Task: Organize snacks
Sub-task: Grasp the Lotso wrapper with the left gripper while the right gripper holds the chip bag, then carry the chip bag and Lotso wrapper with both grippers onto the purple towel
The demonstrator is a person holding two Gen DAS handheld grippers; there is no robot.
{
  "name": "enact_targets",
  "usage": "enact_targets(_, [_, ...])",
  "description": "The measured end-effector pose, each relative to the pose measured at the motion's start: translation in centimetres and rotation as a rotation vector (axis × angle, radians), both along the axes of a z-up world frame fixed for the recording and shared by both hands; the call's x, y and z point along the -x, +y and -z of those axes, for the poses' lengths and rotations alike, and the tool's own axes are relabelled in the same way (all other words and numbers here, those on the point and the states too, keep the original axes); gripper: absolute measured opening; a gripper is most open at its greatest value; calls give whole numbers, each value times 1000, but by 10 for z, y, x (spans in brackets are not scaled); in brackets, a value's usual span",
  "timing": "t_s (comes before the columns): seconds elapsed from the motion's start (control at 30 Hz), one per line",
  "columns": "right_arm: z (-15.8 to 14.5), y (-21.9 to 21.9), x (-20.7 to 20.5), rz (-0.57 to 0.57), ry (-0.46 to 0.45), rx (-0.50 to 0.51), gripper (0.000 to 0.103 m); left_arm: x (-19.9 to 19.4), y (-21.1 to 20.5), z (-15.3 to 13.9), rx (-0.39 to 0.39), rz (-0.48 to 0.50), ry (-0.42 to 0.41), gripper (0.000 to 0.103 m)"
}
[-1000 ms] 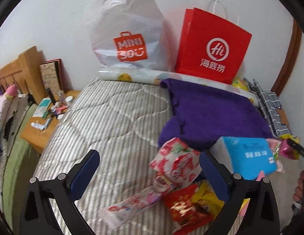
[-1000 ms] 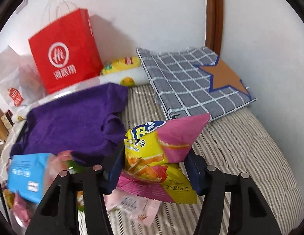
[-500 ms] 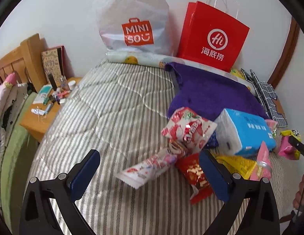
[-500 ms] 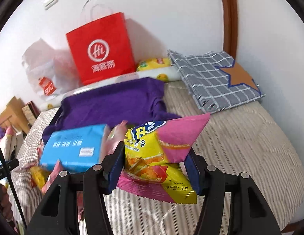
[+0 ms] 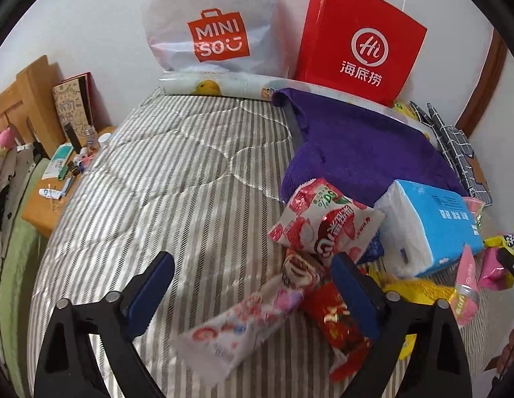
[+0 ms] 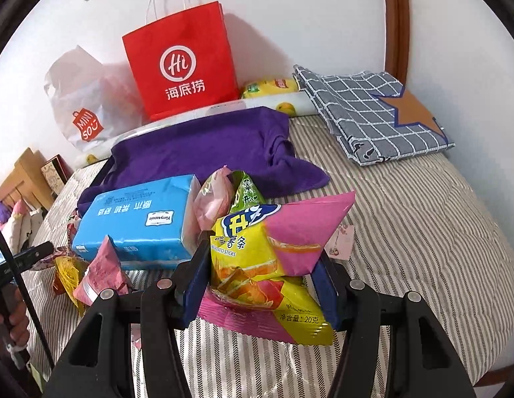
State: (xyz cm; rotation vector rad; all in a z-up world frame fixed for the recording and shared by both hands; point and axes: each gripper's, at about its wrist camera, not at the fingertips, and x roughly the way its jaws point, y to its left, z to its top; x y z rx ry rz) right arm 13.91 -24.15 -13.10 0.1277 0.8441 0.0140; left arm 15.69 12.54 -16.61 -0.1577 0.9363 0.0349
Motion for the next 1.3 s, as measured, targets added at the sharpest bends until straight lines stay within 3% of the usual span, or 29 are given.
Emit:
enact_targets(0.17, [3, 0, -1, 4, 11, 7, 58, -7, -5, 14, 24, 48, 65, 65])
enact_targets(0.4, [5, 6, 1, -11, 18, 15, 58, 10, -11, 14, 32, 78, 65, 53])
enact_targets(0.57, [9, 9, 8, -28, 42, 14, 58, 18, -15, 12, 8, 87, 64, 21])
enact_targets(0.87, [25, 7, 21, -72, 99, -31, 60, 32, -17, 10, 8, 67, 67, 23])
enact_targets(1.0, [30, 7, 22, -96, 121, -32, 64, 32, -22, 10, -26, 63, 63, 23])
enact_targets(1.13, [23, 5, 28, -94, 97, -45, 56, 35, -19, 7, -3, 57, 59, 20])
enact_targets(1.3, [12, 5, 34, -89, 84, -21, 55, 45, -15, -6, 30, 48, 32, 20])
